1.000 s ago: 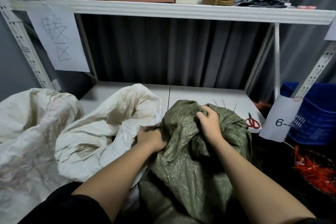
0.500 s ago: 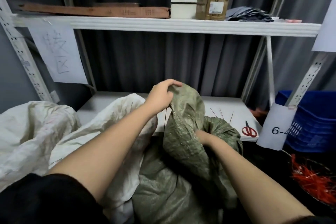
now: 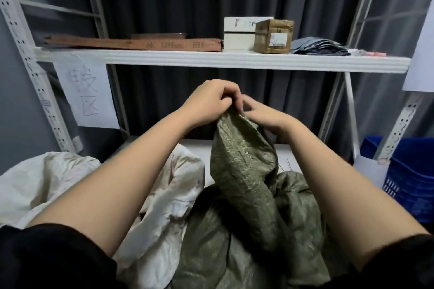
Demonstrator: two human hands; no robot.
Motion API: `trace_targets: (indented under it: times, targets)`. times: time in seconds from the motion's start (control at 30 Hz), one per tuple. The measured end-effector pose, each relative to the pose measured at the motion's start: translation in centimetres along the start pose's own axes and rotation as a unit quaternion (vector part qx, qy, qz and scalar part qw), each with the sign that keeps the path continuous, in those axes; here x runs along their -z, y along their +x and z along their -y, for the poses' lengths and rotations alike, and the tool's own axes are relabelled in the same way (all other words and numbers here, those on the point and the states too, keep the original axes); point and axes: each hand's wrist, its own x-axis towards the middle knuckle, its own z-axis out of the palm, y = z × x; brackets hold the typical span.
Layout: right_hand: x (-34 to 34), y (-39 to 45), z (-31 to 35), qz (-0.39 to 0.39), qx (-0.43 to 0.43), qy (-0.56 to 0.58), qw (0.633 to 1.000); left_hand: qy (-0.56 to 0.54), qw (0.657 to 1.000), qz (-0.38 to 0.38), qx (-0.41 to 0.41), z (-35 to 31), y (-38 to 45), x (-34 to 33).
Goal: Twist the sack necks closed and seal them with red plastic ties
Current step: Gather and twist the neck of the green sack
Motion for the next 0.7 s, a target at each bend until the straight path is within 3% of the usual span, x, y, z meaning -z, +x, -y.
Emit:
trace_targets:
  times: [0.07, 0.13, 0.2, 0.27, 0.33, 0.37, 0.47, 0.53, 0.6, 0.7]
  targets:
    - [-0.2, -0.6, 0.7, 0.138, -0.036, 0.085, 0.986, -0.052, 0.998, -0.038, 0.004, 0.0, 0.4, 0.5]
    - [-0.7, -1.1, 0.4, 0.169, -0.071, 0.159, 0.97, -0.088, 0.991, -0.087, 0.042, 0.7, 0.5, 0.8]
    - [-1.1, -0.9, -0.2, 0.088, -0.059, 0.17, 0.98, -0.123, 0.978, -0.135, 0.1, 2.1, 0.3, 0.8]
    - [-0.7, -0.1, -0.7, -0.107, 0.002, 0.085, 0.991, -0.181, 0.958, -0.148, 0.166, 3.2, -0.1, 0.6]
    - [0.1, 0.5, -0.7, -0.3, 0.061, 0.018, 0.952, -0.265, 0.931, -0.097, 0.233, 3.8, -0.9, 0.3]
    - [0.4, 0.6, -0.3, -0.349, 0.085, 0.001, 0.933, -0.281, 0.921, -0.053, 0.263, 4.0, -1.2, 0.1]
    - [0.4, 0.6, 1.6, -0.375, 0.144, -0.076, 0.913, -0.197, 0.938, 0.075, 0.274, 4.3, -1.7, -0.5]
    - [-0.2, 0.4, 2.8, -0.376, 0.152, -0.127, 0.905, -0.16, 0.95, 0.087, 0.254, 4.0, -1.6, -0.9]
    - [-0.6, 0.2, 3.1, -0.377, 0.147, -0.152, 0.902, -0.176, 0.948, 0.029, 0.263, 3.8, -1.2, -0.9]
    - [-0.8, -0.3, 2.1, -0.319, 0.151, -0.162, 0.921, -0.197, 0.929, -0.132, 0.285, 5.2, -0.7, -0.2]
